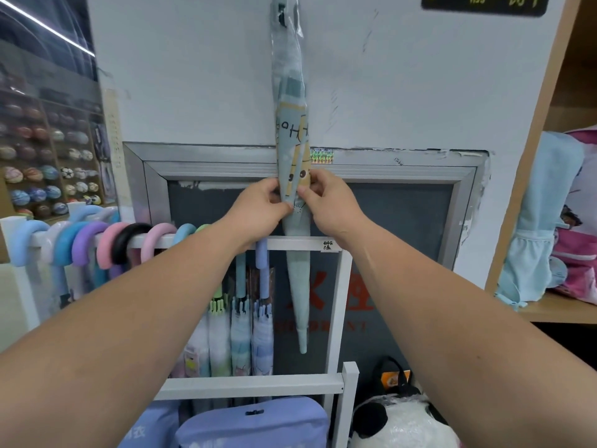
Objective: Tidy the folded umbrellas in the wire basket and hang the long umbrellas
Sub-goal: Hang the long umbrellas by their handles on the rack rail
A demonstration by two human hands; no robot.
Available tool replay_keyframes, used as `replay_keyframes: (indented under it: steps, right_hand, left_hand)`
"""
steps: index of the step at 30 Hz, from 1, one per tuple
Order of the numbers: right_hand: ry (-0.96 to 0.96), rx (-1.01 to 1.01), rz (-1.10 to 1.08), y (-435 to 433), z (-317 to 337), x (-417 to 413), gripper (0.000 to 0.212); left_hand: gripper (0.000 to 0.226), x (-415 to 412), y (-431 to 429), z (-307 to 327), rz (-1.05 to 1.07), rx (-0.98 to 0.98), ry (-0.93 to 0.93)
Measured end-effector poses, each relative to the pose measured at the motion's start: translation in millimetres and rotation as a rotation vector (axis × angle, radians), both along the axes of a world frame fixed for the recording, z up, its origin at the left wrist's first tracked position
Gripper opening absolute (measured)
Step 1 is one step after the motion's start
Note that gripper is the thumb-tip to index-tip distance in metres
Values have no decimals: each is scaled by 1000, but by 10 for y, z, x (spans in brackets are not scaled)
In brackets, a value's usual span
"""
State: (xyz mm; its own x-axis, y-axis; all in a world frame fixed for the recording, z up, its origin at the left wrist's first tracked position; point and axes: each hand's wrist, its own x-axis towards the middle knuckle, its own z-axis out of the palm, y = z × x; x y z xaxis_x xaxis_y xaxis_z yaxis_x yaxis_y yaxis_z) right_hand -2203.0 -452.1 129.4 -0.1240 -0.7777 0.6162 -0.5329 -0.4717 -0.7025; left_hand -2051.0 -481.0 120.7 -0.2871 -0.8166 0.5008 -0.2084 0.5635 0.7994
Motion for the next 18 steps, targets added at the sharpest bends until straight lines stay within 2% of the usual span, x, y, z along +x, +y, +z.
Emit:
replay_keyframes:
  steps: [6,12,14,16,18]
  right_hand:
    - [114,66,-33,-13,-45,-49,20]
    - [319,151,-78,40,18,-158,19]
    - [238,110,-49,47,28,-191,18]
    - [1,50,29,38,58,-191,12]
    - [-118,13,64,4,84,-180,11]
  left_hand:
    - [25,-46,15,219,22,-92,206]
    - [21,-78,-44,136,-22,-42,128]
    - [26,-76,-53,59,-35,-45,70]
    - [30,-73,-65,-5,-49,-38,14]
    - [29,-65,-72,-45,-34,-44,-39]
